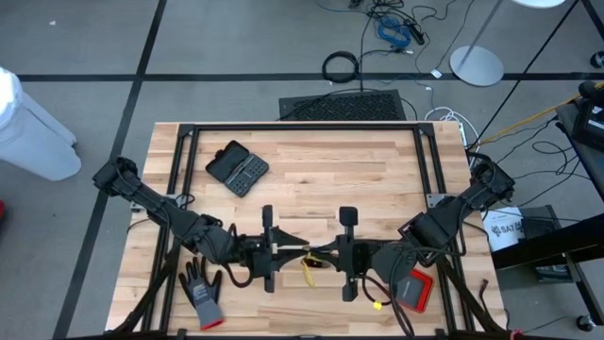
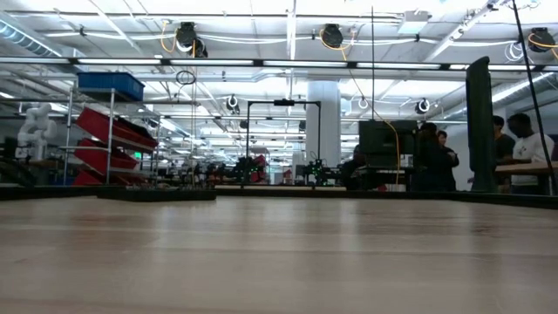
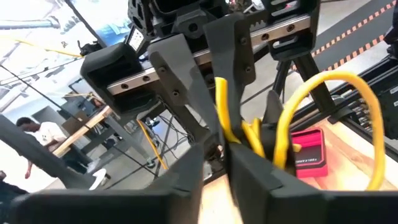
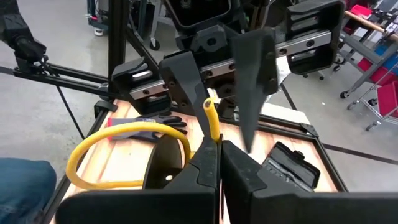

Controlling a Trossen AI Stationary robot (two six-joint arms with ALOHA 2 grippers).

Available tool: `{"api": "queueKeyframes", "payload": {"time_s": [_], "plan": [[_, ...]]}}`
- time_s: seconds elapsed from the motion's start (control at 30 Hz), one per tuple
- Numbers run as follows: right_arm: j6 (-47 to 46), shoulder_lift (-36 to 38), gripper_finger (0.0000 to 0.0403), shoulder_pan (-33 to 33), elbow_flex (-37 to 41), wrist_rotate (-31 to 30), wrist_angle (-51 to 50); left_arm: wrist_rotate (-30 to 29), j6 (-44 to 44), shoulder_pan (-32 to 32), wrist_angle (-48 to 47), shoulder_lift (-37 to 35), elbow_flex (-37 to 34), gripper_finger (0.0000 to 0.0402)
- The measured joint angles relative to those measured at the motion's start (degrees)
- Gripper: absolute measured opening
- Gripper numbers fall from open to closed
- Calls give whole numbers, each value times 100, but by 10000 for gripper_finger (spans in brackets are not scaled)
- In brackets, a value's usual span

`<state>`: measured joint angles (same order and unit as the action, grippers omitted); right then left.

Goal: Coil cords
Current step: Coil the yellow wire onto the spool

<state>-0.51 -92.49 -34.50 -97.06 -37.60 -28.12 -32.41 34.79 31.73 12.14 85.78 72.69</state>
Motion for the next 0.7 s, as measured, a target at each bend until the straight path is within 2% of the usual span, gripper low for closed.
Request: {"api": "queueKeyframes", "payload": {"time_s": [0.13,0.27,0.47,0.6,0.7], "plan": [[39,-2,0,1,2,-6,-14,-260,-114,7,71,-2,0,148],[114,-2,0,-5,2,-207,-17,-720,-132,55,132,-5,0,189],[229,64,0,-42,4,-319,-28,-1207,119,329,128,-150,0,203],[304,173,0,-46,3,-438,-42,-1169,149,674,127,-296,0,203],[358,275,0,-44,4,-642,-53,-950,-155,967,127,-330,2,203]]}}
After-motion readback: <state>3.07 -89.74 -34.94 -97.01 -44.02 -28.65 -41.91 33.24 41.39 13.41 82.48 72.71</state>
